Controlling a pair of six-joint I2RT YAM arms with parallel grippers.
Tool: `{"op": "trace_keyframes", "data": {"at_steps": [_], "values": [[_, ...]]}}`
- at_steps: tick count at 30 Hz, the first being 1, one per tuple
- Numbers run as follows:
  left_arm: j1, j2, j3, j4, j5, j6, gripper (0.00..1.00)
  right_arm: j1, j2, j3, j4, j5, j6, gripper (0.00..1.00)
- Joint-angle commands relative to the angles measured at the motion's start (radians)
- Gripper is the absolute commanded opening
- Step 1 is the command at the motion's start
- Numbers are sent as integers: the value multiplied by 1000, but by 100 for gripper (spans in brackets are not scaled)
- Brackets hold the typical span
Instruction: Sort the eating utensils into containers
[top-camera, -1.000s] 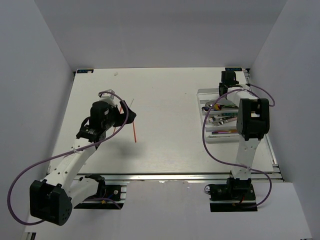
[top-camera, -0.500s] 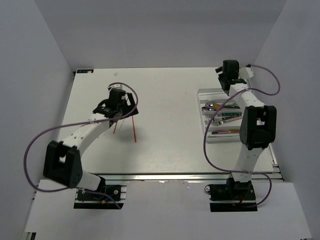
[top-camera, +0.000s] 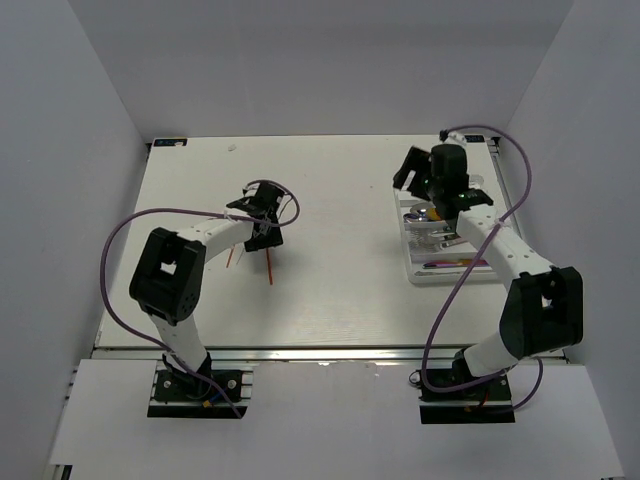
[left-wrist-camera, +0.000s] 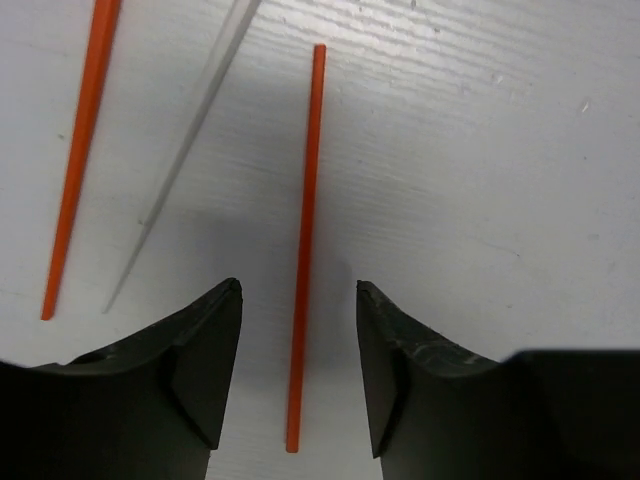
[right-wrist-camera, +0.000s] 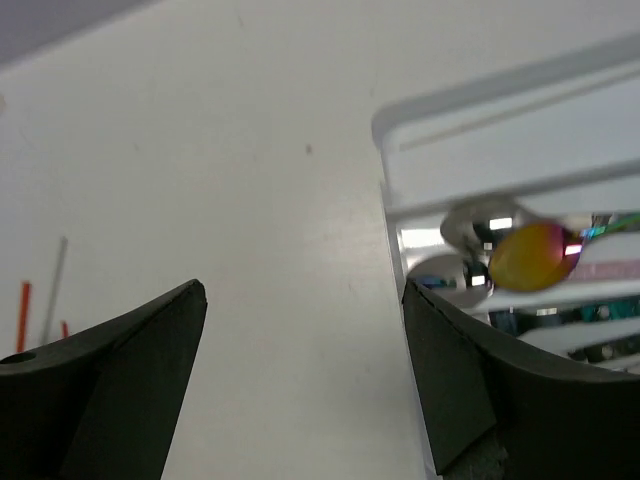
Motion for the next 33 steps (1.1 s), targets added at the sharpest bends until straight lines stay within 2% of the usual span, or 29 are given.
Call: {"op": "trace_keyframes", "data": {"at_steps": [1, 4, 6, 13, 14, 15, 18, 20, 21, 23, 24, 26, 27, 28, 31, 33], "values": [[-42, -37, -33, -5, -12, -35, 57, 13, -34, -37, -16, -111, -44, 84], [-85, -46, -63, -2, -17, -70, 50, 17, -51, -50, -20, -126, -41, 83], [-103, -51, -95, 1, -18, -89, 48, 22, -68, -67, -13, -131, -38, 82], [-106, -85, -175, 8, -34, -103, 38, 25, -131, -117, 16, -158, -27, 82], [-106, -89, -182, 11, -28, -103, 31, 27, -134, -119, 16, -158, -25, 82], [-106, -91, -196, 16, -18, -101, 29, 25, -137, -120, 15, -158, -24, 82], [-106, -85, -213, 27, 15, -104, 27, 27, -151, -128, 30, -200, -21, 81], [-108, -63, -213, 19, 28, -97, 20, 27, -157, -131, 36, -226, -18, 82], [-108, -57, -213, 18, 34, -95, 11, 27, -159, -133, 46, -237, -10, 82], [-108, -55, -222, 21, 61, -89, 2, 27, -163, -151, 87, -301, -10, 85], [-108, -55, -230, 36, 78, -86, 0, 25, -160, -162, 114, -383, -4, 89], [-108, -65, -259, 57, 138, -74, 0, 21, -145, -203, 197, -503, 19, 89], [-109, -84, -267, 80, 159, -67, 0, 19, -115, -217, 289, -643, 37, 89], [-109, -101, -286, 94, 179, -57, 0, 17, -94, -234, 343, -695, 100, 89], [-114, -206, -316, 160, 221, -49, 0, 39, -22, -289, 493, -780, 247, 89], [-117, -279, -357, 214, 259, -43, 0, 79, 13, -280, 491, -757, 255, 89]]}}
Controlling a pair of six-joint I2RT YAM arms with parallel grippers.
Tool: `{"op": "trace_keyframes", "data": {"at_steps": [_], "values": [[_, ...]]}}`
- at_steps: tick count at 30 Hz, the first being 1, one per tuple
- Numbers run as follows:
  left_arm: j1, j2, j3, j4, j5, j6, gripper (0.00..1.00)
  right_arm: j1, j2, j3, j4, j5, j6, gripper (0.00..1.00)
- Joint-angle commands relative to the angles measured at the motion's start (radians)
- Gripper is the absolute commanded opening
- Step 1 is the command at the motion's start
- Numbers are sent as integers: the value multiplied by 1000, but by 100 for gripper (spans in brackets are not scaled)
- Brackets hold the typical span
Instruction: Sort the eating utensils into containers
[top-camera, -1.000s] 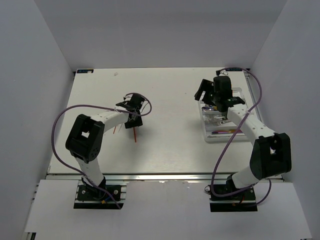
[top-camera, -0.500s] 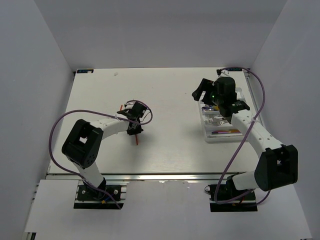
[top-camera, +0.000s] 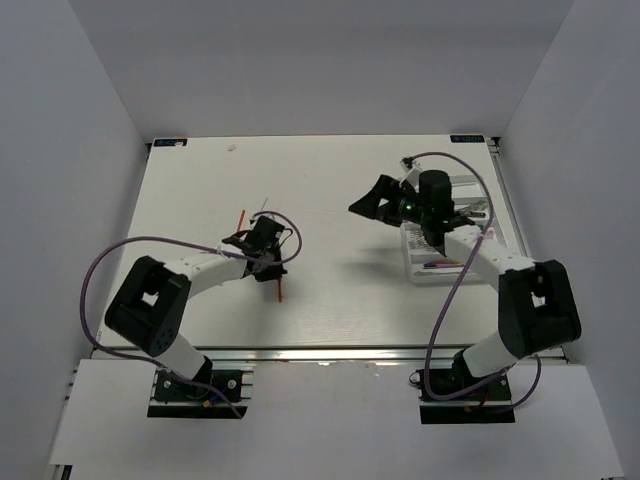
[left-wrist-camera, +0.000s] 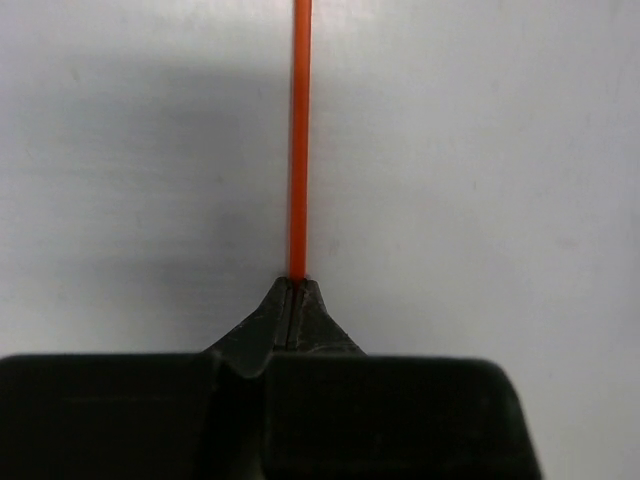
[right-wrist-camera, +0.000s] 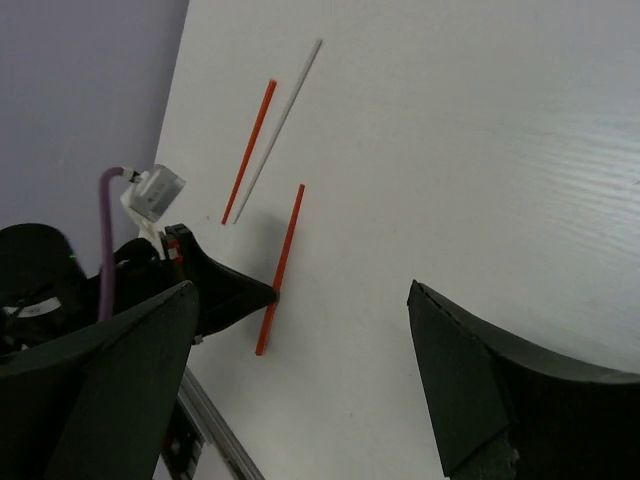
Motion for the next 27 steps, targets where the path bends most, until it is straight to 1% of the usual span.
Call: {"op": "trace_keyframes", "data": {"at_steps": [1, 3, 4, 5, 7, 10, 12, 15, 19, 25, 26, 27], "values": [[-10, -163, -64, 105, 130, 23, 0, 100, 76, 6, 93, -54, 94, 89], [-11, -217, -98, 155, 155, 30, 0, 153, 130, 42, 49, 2, 108, 89], [-11, -248, -102, 187, 203, 33, 0, 186, 145, 36, 75, 24, 137, 89], [-11, -257, -105, 195, 222, 37, 0, 199, 159, 28, 95, 31, 195, 88], [-11, -263, -107, 216, 272, 39, 0, 229, 191, 5, 118, 74, 250, 85], [-11, -286, -137, 270, 311, 25, 0, 260, 223, -24, 221, 85, 326, 82], [-11, -291, -148, 296, 326, 19, 0, 271, 248, -23, 273, 61, 344, 80], [-11, -286, -156, 333, 360, 5, 0, 296, 272, -3, 297, 51, 352, 80], [-11, -277, -147, 373, 395, -10, 0, 328, 308, 31, 284, 64, 352, 78], [-13, -256, -122, 428, 449, -29, 0, 342, 358, 69, 284, 105, 361, 74], [-13, -252, -121, 431, 455, -27, 0, 340, 363, 74, 290, 107, 365, 71], [-13, -251, -122, 443, 466, -26, 0, 342, 372, 86, 302, 108, 366, 48]]}}
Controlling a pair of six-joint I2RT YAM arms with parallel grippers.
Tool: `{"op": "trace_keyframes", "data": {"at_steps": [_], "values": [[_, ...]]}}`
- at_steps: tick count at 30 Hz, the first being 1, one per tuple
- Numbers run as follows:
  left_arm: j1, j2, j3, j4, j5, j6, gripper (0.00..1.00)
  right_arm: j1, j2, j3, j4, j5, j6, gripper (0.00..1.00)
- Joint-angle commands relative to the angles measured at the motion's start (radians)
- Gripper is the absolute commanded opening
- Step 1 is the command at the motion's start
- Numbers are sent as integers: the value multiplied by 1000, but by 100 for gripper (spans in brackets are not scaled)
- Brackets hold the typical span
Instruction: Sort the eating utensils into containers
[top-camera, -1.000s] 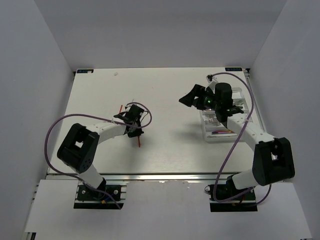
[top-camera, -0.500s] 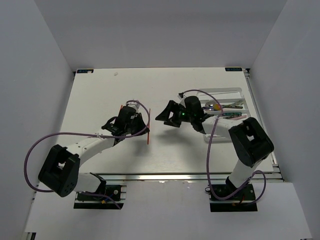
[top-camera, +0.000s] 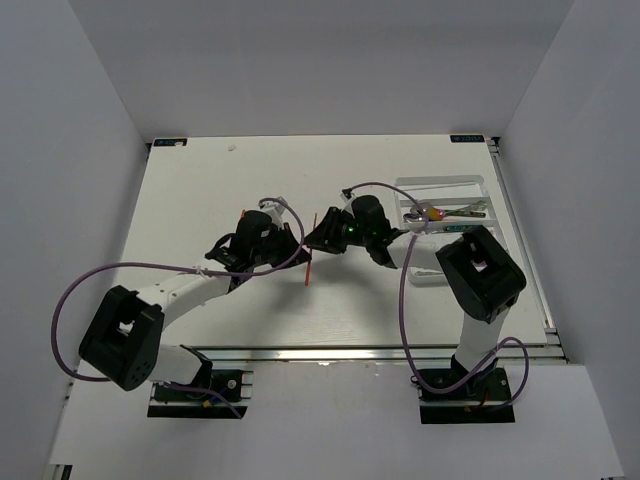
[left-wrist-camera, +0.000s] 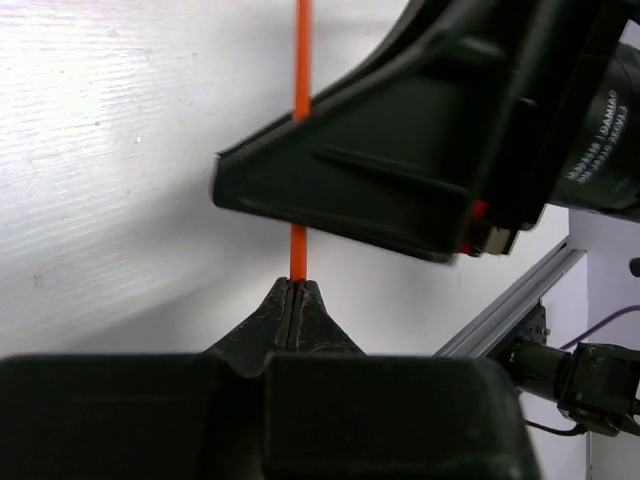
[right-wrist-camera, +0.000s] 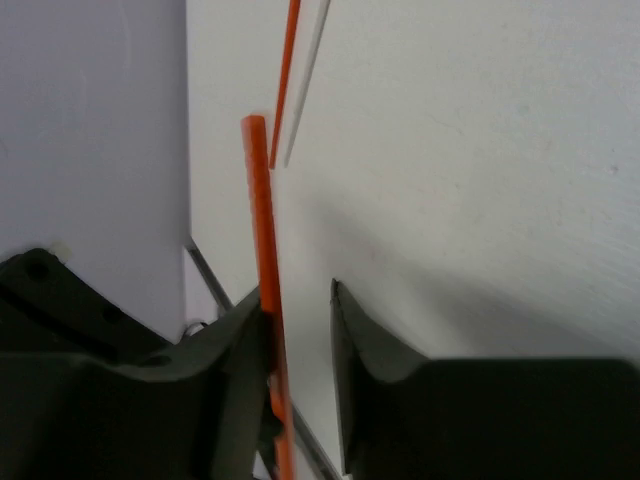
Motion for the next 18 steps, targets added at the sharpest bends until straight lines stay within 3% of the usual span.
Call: {"op": "trace_keyframes", "data": {"at_steps": [1, 2, 3, 5, 6, 9, 11, 15, 18], "values": [[-5, 6, 28, 57, 58, -6, 0, -1, 21, 60, 90, 27, 27, 29], [-5, 9, 30, 56, 56, -2, 0, -3, 27, 62, 110, 22, 48, 8], [-5, 12, 46, 25, 50, 5, 6, -6, 32, 65, 120, 27, 62, 0], [-5, 14, 82, -46, -19, 38, 37, -30, 24, 52, 123, 60, 87, 0], [-5, 8, 127, -133, -59, 49, 64, -47, 4, 42, 121, 115, 119, 0], [-5, -35, 213, -351, -322, 98, 85, -151, -46, 5, 52, 259, 174, 0], [-5, -66, 284, -432, -474, 135, 88, -248, -79, 8, -24, 371, 216, 0], [-5, -156, 321, -533, -600, 210, 97, -378, -103, 107, -324, 780, 288, 0], [-3, -158, 333, -571, -640, 238, 98, -455, -10, 285, -509, 901, 351, 0]]}}
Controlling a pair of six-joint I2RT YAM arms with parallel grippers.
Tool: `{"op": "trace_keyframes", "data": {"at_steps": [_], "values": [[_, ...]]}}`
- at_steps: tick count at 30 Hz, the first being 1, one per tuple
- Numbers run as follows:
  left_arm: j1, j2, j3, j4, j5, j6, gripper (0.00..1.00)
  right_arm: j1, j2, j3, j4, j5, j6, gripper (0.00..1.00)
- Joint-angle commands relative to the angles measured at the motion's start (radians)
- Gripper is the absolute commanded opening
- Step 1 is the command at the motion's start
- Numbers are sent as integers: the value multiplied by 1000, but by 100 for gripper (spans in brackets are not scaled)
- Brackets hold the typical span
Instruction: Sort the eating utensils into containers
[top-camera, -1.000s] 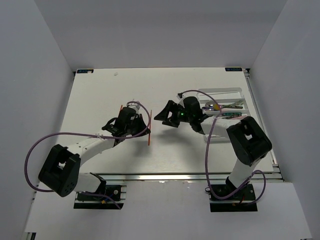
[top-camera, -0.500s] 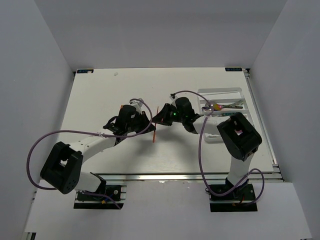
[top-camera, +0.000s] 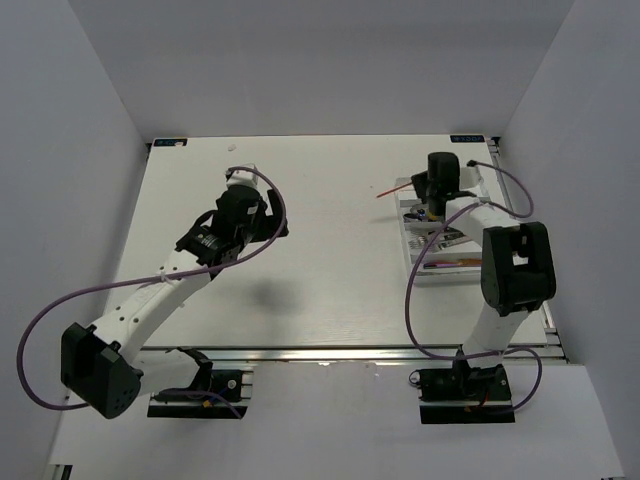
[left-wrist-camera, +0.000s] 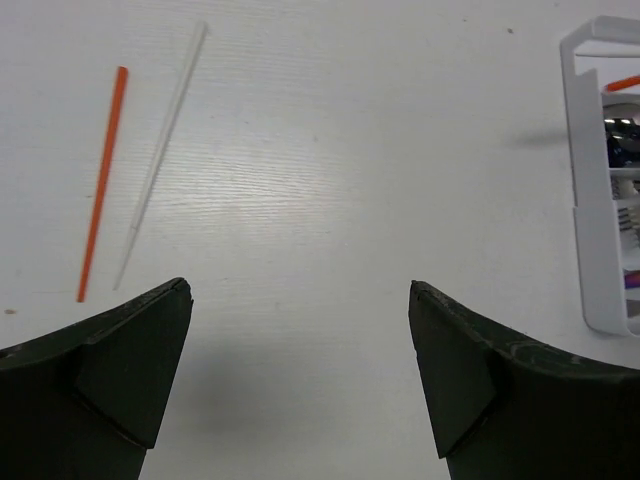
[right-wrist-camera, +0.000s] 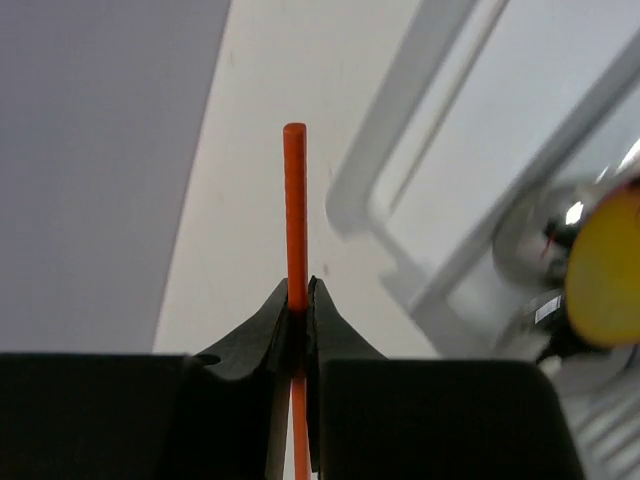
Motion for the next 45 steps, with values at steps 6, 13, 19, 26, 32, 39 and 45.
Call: {"op": "trace_keyframes", "data": {"at_steps": [6, 13, 19, 26, 32, 39, 45], "values": [[0, -55, 14, -83, -73, 90, 98, -173, 195, 312, -256, 256, 102, 0], [0, -19, 68, -109, -128, 127, 98, -199, 247, 325, -207, 254, 79, 0], [1, -13, 83, -92, -130, 153, 98, -219, 304, 376, -164, 173, 21, 3], [20, 36, 111, -59, -104, 196, 98, -265, 281, 359, -161, 98, 27, 80], [149, 189, 178, -39, 14, 229, 98, -267, 175, 365, -86, 15, -65, 89], [210, 514, 388, -127, 103, 329, 91, -254, 22, 378, -89, -441, -438, 89], [245, 746, 615, -232, 82, 424, 76, -196, -102, 205, -226, -552, -702, 89]]}}
